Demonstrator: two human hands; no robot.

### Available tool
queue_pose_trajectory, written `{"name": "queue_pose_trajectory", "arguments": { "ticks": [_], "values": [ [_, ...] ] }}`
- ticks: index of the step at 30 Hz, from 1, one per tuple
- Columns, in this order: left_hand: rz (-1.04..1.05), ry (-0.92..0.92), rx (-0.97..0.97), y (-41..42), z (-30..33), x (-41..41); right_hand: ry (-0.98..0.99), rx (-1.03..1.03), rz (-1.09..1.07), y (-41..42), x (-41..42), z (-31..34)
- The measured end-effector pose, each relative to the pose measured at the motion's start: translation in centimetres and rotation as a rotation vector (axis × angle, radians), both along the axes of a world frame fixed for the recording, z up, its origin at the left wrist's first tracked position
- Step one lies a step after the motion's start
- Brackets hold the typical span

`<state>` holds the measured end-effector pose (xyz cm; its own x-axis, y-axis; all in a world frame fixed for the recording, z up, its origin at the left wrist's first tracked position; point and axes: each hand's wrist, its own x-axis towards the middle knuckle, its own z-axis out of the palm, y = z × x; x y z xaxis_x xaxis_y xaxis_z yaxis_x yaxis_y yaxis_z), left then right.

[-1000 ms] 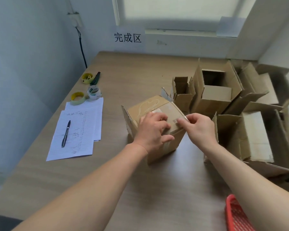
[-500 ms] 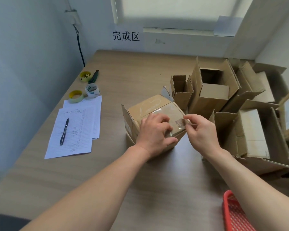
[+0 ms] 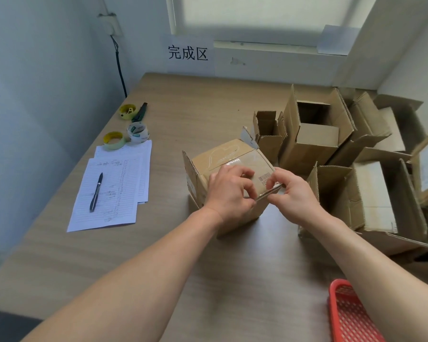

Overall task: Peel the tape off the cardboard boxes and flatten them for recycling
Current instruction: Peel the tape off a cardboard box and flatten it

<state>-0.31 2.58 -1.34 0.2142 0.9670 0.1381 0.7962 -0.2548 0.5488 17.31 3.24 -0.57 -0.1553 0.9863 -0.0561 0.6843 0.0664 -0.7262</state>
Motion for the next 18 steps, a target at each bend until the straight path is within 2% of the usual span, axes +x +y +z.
{"name": "queue_pose_trajectory", "arguments": {
  "ticks": [5,8,12,15,16,18],
  "values": [
    [-0.016,-0.077,-0.025,0.3,0.2,-0.7,0.096,-0.040,0.068,-0.1,-0.5,0.2],
    [-0.064,-0.094,-0.029,0.7,0.4,-1.5,0.167,-0.064,0.033,0.6,-0.7,-0.1],
    [-0.204,0.023,0.021,0.9,0.3,-4.4,0.304,-0.151,-0.050,0.8,-0.1,0.1],
    [-0.184,0.111,0.072,0.6,0.2,-6.0,0.443,-0.206,-0.087,0.6,-0.4,0.5],
    [-0.179,0.124,0.065,0.5,0.2,-6.3,0.372,-0.163,-0.091,0.6,-0.6,0.4],
    [-0.203,0.094,0.048,0.3,0.1,-6.5,0.002,0.064,-0.053,0.4,-1.4,0.5]
  ]
}}
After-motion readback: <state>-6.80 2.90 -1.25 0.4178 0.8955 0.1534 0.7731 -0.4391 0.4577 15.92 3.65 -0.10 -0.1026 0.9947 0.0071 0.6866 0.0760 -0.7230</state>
